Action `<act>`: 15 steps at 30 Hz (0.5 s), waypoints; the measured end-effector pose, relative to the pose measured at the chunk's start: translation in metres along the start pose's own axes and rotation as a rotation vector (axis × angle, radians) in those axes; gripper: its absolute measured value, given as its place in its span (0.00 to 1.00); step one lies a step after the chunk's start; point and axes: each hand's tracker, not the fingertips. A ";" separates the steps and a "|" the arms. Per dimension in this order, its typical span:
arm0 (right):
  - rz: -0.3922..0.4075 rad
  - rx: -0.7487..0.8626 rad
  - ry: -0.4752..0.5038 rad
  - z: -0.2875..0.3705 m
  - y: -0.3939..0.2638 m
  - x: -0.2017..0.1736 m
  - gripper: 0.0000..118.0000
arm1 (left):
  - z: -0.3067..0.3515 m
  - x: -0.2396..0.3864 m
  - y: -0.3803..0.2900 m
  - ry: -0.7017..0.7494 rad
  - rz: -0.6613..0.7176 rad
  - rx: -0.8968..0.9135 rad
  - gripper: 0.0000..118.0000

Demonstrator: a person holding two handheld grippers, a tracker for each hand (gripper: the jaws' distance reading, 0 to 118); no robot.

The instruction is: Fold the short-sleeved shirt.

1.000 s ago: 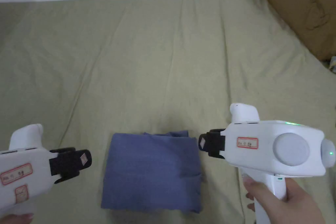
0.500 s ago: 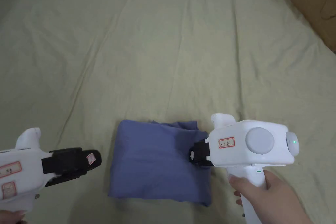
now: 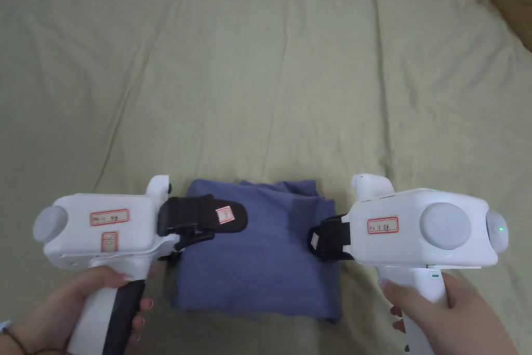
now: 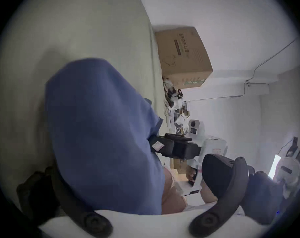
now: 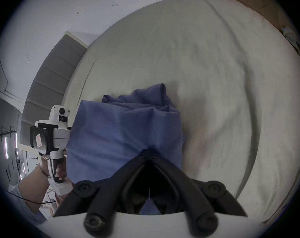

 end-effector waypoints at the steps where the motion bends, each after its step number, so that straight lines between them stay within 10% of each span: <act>1: 0.004 0.000 -0.005 0.000 0.000 0.001 0.01 | 0.000 0.001 -0.001 0.018 -0.015 0.005 0.96; 4: -0.003 0.005 0.001 0.002 -0.001 0.007 0.01 | 0.007 -0.002 -0.003 0.378 -0.101 0.009 0.21; 6: -0.033 0.001 0.016 0.002 -0.003 0.009 0.01 | 0.016 -0.005 -0.009 0.179 0.014 0.059 0.21; 15: 0.000 0.174 -0.119 0.053 -0.003 -0.051 0.01 | 0.060 0.073 -0.017 0.439 -0.310 0.086 0.21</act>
